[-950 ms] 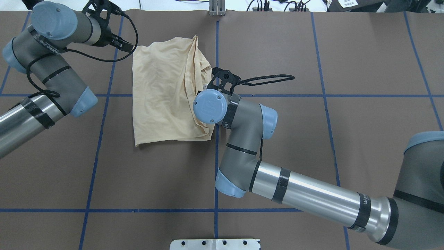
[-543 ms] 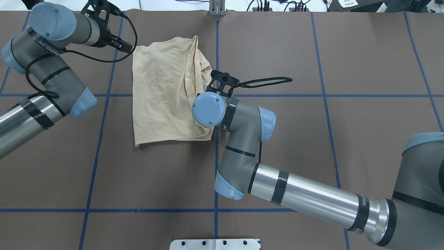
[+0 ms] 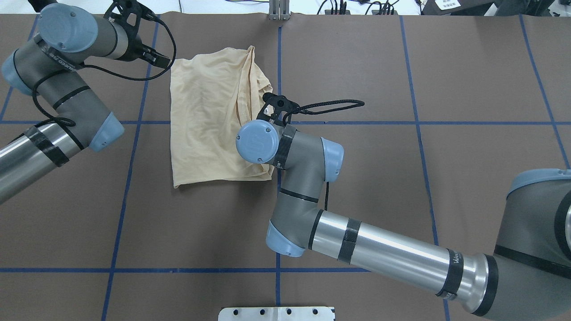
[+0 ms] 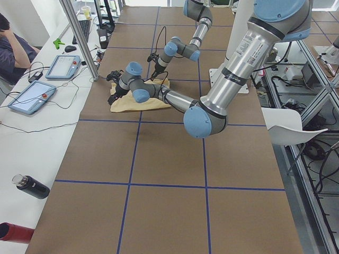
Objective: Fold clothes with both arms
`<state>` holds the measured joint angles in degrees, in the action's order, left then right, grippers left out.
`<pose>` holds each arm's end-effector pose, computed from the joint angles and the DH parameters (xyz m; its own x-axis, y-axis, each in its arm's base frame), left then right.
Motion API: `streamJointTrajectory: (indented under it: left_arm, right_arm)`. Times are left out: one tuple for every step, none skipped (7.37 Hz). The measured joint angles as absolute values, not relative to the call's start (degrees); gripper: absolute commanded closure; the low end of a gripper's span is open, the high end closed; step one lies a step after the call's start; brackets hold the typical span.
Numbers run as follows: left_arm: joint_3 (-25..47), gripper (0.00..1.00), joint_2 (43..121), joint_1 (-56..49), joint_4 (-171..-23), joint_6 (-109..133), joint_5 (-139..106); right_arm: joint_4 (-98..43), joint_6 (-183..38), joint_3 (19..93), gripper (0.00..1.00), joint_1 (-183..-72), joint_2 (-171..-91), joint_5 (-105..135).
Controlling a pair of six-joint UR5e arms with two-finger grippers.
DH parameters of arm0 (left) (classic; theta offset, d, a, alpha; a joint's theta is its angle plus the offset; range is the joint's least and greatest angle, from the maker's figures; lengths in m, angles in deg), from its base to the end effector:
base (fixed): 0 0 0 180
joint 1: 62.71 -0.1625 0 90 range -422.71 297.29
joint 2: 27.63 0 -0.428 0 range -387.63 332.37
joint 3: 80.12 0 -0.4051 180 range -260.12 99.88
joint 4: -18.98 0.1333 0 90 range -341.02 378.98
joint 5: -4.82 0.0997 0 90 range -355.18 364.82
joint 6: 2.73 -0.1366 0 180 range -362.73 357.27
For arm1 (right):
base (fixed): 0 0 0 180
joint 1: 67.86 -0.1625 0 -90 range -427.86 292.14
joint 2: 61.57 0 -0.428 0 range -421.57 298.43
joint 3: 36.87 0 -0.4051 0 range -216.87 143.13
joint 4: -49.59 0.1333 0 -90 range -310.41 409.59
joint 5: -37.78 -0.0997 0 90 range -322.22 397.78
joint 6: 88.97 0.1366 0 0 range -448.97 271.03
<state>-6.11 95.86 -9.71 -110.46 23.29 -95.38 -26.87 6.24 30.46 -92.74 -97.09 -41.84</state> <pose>0.3880 -0.6963 0.3874 0.7701 0.4477 -0.4545 0.0106 0.7033 0.7108 -0.7122 -0.5043 0.2211 0.5868 0.3706 0.7200 -0.5858 0.8081 0.0615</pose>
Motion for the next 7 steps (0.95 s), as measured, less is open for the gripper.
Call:
streamJointTrajectory:
  left_arm:
    - [-6.11,0.0,95.86,-9.71,-110.48,23.29,-95.38]
    - [-6.11,0.0,95.87,-9.71,-110.48,23.29,-95.38]
    - [-6.09,0.0,95.91,-9.71,-110.48,23.29,-95.38]
    - [-6.06,0.0,95.93,-9.72,-110.48,23.29,-95.38]
    - [-6.04,0.0,95.94,-9.72,-110.5,23.29,-95.38]
    - [-6.03,0.0,95.94,-9.72,-110.53,23.31,-95.38]
    - [-6.03,0.0,95.93,-9.74,-110.55,23.45,-95.38]
  right_arm:
    - [-27.01,5.54,30.57,1.0,-92.63,-97.17,-41.91]
    - [-27.49,4.8,31.0,1.0,-92.62,-97.49,-42.05]
    - [-29.0,3.82,32.99,1.0,-92.62,-98.6,-42.28]
    - [-30.87,2.5,37.73,1.0,-92.62,-101.55,-42.46]
    - [-32.2,1.64,44.4,1.0,-92.4,-106.46,-42.53]
    - [-33.08,1.38,51.83,1.0,-91.47,-112.26,-42.29]
    - [-33.76,1.44,58.19,0.18,-89.84,-117.5,-41.46]
